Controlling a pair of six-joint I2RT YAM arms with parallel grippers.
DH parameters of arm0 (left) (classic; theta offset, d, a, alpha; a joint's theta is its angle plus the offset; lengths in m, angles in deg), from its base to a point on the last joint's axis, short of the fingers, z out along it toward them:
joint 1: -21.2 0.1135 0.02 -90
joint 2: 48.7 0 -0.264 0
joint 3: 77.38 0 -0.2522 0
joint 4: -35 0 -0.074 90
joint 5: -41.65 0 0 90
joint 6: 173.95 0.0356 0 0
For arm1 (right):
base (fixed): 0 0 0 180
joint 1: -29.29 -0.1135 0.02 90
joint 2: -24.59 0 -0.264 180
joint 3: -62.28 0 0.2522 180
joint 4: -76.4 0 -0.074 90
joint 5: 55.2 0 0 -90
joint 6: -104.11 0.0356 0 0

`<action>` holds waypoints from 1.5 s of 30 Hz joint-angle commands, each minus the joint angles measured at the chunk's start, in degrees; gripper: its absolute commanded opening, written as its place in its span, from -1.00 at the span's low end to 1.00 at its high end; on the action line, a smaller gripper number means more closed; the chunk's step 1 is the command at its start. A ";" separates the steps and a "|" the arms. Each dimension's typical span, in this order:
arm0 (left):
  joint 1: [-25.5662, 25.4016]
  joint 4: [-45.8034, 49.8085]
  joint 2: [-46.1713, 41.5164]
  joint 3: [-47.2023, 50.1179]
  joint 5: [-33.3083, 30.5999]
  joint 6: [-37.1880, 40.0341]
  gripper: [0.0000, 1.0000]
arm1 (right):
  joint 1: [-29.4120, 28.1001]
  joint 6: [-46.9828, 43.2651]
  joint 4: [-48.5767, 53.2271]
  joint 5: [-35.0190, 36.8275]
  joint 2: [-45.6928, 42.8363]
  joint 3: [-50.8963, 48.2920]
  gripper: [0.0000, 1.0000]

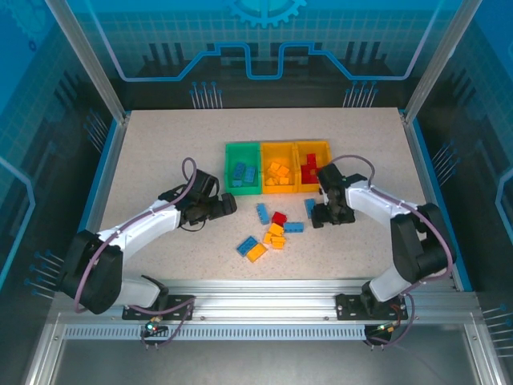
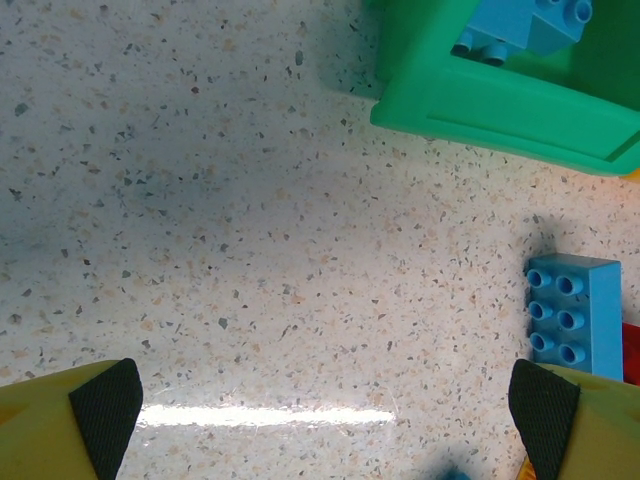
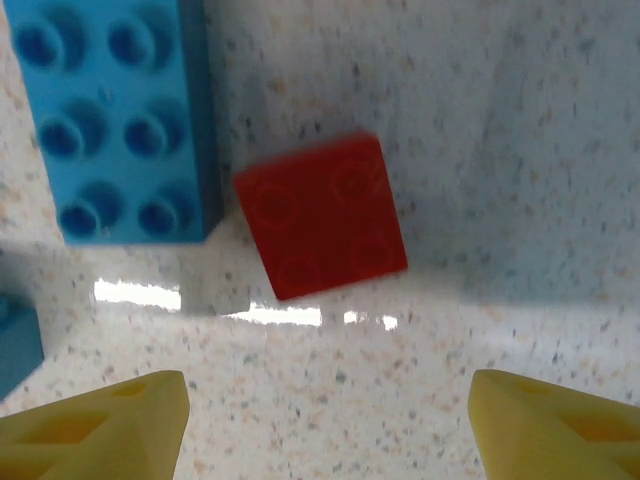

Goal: Sort the legos into containers by color

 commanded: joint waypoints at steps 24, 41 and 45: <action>-0.21 -0.81 -0.06 1.57 0.47 -1.51 0.97 | 2.74 -11.34 2.76 0.30 9.03 4.86 0.24; -0.25 -1.21 -1.11 3.02 0.40 -2.45 0.97 | 3.09 -12.64 3.22 -0.62 14.12 8.82 0.12; -0.24 -1.47 -1.33 3.32 0.36 -2.83 0.97 | 2.96 -12.48 2.94 -0.18 14.84 9.48 0.07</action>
